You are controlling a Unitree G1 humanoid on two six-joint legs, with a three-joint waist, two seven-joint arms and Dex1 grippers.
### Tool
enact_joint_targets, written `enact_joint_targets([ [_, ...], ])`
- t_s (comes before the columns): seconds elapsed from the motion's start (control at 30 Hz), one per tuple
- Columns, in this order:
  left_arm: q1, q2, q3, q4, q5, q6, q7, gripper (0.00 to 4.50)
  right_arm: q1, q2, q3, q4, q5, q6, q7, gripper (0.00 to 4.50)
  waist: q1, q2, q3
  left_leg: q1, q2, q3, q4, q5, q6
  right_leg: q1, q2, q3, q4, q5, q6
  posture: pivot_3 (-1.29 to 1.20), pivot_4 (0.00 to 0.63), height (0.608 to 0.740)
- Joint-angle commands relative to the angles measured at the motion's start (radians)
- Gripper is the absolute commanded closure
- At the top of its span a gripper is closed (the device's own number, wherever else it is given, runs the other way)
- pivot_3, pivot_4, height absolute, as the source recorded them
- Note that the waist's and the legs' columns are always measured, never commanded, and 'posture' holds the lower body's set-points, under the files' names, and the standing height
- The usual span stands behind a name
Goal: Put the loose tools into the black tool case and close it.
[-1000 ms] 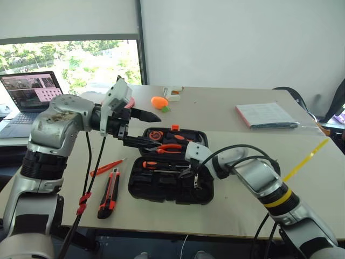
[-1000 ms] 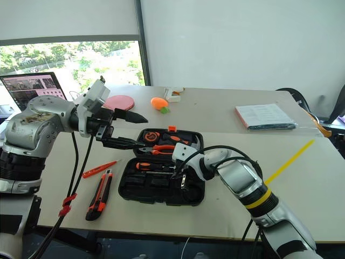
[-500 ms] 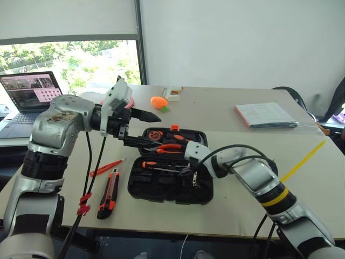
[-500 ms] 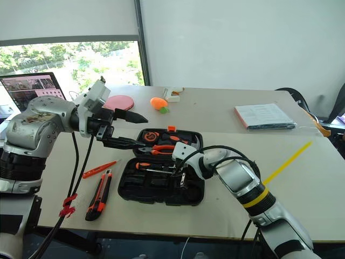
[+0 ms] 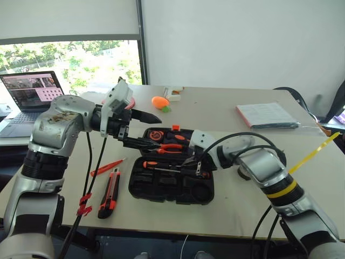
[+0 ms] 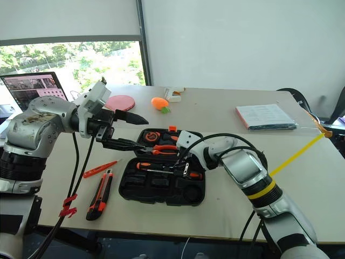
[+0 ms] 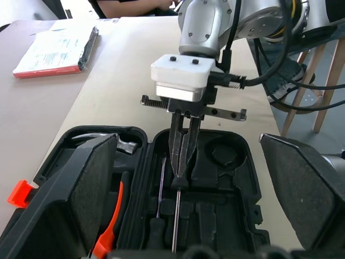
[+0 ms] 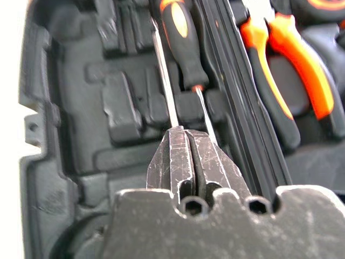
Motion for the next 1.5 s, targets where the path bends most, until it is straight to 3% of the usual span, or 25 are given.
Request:
enact_joint_targets([
  [0.03,-0.019,0.024,0.006,-0.021,0.005,-0.010,-0.016,0.00,0.003,0.006,0.000,-0.006,-0.010,-0.027,-0.005,4.39,0.000,0.000,0.000,0.000,0.000,0.000,0.000,0.000,0.000,0.000,0.000,0.000,0.000,0.000,0.000,0.00,0.150,0.740],
  [0.8,0.000,0.089,0.015,-0.006,0.023,-0.011,-0.052,0.00,-0.017,0.028,-0.017,0.052,-0.013,-0.034,-0.003,4.39,-0.019,0.000,0.000,0.001,0.000,-0.002,0.000,0.000,0.000,0.001,0.000,0.000,0.001,0.000,0.000,0.00,0.150,0.740],
  [1.5,0.050,0.148,-0.003,0.024,0.082,-0.062,-0.106,0.00,0.059,0.075,0.086,0.111,-0.091,-0.093,0.012,4.39,-0.025,-0.001,-0.001,0.006,0.001,-0.002,-0.001,0.000,0.000,0.003,0.001,0.000,0.001,0.000,-0.001,0.00,0.150,0.740],
])
